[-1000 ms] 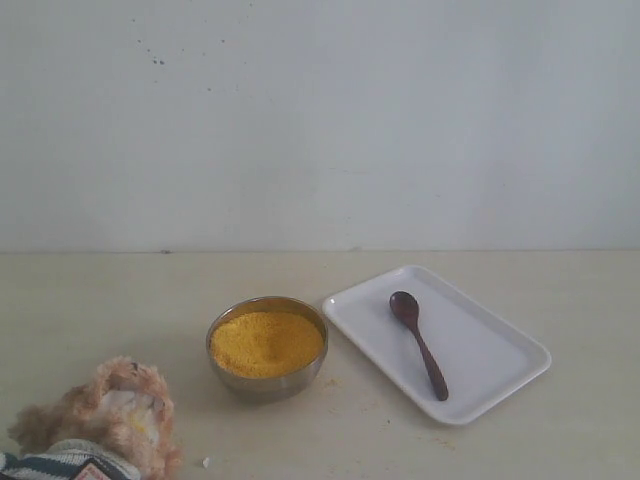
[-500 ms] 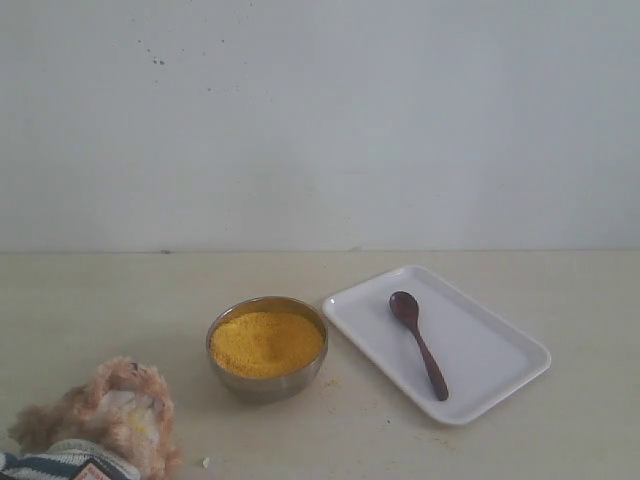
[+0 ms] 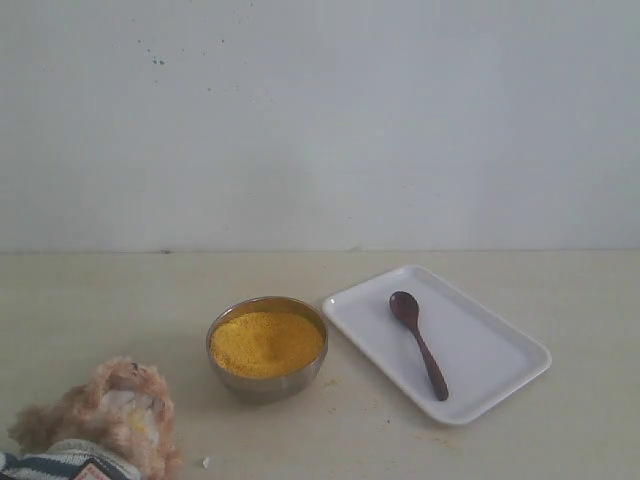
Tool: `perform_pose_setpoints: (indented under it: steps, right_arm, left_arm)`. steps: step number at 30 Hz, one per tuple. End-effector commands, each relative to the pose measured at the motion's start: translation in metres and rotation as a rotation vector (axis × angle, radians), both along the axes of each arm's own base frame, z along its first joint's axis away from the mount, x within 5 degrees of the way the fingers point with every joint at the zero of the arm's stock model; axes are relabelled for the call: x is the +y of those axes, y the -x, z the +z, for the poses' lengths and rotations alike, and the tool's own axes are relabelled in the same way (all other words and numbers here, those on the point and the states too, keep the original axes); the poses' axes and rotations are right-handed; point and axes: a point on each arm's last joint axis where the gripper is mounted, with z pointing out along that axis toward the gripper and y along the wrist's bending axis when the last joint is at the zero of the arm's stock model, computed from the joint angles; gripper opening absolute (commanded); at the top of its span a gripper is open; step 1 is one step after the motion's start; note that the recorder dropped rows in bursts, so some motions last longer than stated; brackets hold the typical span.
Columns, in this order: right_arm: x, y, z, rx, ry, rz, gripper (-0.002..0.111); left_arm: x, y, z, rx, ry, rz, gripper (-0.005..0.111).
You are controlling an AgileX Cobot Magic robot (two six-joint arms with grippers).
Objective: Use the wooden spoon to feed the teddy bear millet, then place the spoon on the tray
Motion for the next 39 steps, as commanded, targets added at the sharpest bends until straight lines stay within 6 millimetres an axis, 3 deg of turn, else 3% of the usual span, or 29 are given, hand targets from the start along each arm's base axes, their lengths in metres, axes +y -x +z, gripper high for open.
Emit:
perform_pose_setpoints:
  steps: [1,10,16,28,32,36,39]
  right_arm:
    - [0.0,0.0,0.0,-0.006,0.005,-0.001,0.0]
    - [0.0,0.0,0.0,-0.006,0.005,-0.001,0.0]
    - [0.0,0.0,0.0,-0.006,0.005,-0.001,0.0]
    - [0.0,0.0,0.0,-0.005,0.003,-0.002,0.0]
    - [0.0,0.0,0.0,-0.005,0.003,-0.002,0.0]
    - [0.0,0.0,0.0,-0.005,0.003,-0.002,0.0]
    - [0.0,0.0,0.0,-0.005,0.003,-0.002,0.0]
  left_arm:
    - [-0.001,0.0,0.001,0.0,0.021,0.001,0.004]
    - [0.011,-0.011,-0.005,-0.021,-0.102,0.147,0.004]
    - [0.014,-0.016,-0.009,-0.046,-0.129,0.114,0.004]
    - [0.017,-0.028,-0.04,0.046,-0.12,0.061,0.004]
    - [0.018,-0.029,-0.045,0.059,-0.12,0.054,0.022]
    - [0.021,-0.031,-0.047,0.089,-0.135,0.112,0.06]
    - [0.022,-0.032,-0.048,0.107,-0.145,0.149,0.08]
